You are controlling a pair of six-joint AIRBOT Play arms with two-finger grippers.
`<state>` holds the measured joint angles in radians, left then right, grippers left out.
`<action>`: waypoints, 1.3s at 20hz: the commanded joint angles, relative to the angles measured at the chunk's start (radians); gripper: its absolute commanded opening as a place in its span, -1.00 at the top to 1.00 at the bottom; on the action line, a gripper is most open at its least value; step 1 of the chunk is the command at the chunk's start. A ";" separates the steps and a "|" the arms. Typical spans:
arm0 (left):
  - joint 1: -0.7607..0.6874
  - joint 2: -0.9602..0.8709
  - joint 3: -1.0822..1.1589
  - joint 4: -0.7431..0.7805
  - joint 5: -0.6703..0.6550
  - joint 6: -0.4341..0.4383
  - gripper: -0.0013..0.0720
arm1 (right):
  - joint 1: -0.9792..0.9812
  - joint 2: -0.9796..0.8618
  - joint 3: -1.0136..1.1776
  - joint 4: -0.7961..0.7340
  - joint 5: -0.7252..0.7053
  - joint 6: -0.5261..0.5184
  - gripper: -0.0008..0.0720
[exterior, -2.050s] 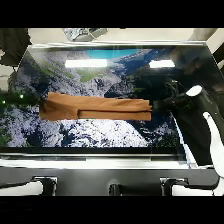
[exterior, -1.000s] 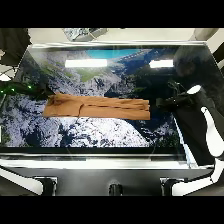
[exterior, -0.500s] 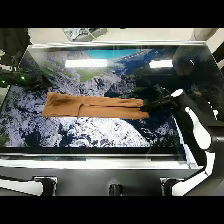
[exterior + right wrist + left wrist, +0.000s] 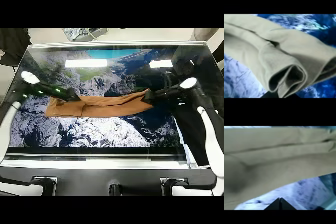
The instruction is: Fold the shirts.
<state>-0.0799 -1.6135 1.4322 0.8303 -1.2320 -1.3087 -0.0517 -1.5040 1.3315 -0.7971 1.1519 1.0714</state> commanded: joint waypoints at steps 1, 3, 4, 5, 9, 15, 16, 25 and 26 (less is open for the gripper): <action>-0.125 0.000 -0.108 -0.065 0.148 0.006 0.88 | 0.000 0.136 0.001 -0.050 0.087 -0.018 0.86; -0.180 -0.005 -0.115 -0.076 0.219 -0.006 0.89 | 0.000 0.209 0.001 -0.080 0.124 -0.017 0.86; -0.211 -0.016 -0.113 -0.096 0.253 -0.012 0.89 | 0.000 0.243 0.001 -0.082 0.142 -0.017 0.86; -0.240 -0.035 -0.109 -0.127 0.285 -0.012 0.89 | 0.000 0.277 0.001 -0.080 0.154 -0.016 0.86; -0.353 -0.180 -0.050 -0.277 0.307 -0.012 0.89 | 0.000 0.395 0.001 -0.089 0.184 0.018 0.86; -0.507 -0.362 0.082 -0.472 0.310 -0.012 0.89 | 0.000 0.489 0.001 -0.094 0.197 0.083 0.86; -0.510 -0.363 0.093 -0.471 0.310 0.008 0.89 | 0.000 0.486 0.001 -0.098 0.199 0.082 0.86; -0.170 0.018 0.094 0.094 0.161 -0.071 0.89 | 0.147 0.278 0.001 0.106 0.034 0.001 0.86; -0.122 0.061 0.094 0.122 0.147 -0.072 0.89 | 0.192 0.243 0.005 0.133 -0.006 -0.011 0.86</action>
<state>-0.3218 -1.6741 1.5238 0.7731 -1.0302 -1.3567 0.0502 -1.1828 1.3331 -0.7517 1.2430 1.0962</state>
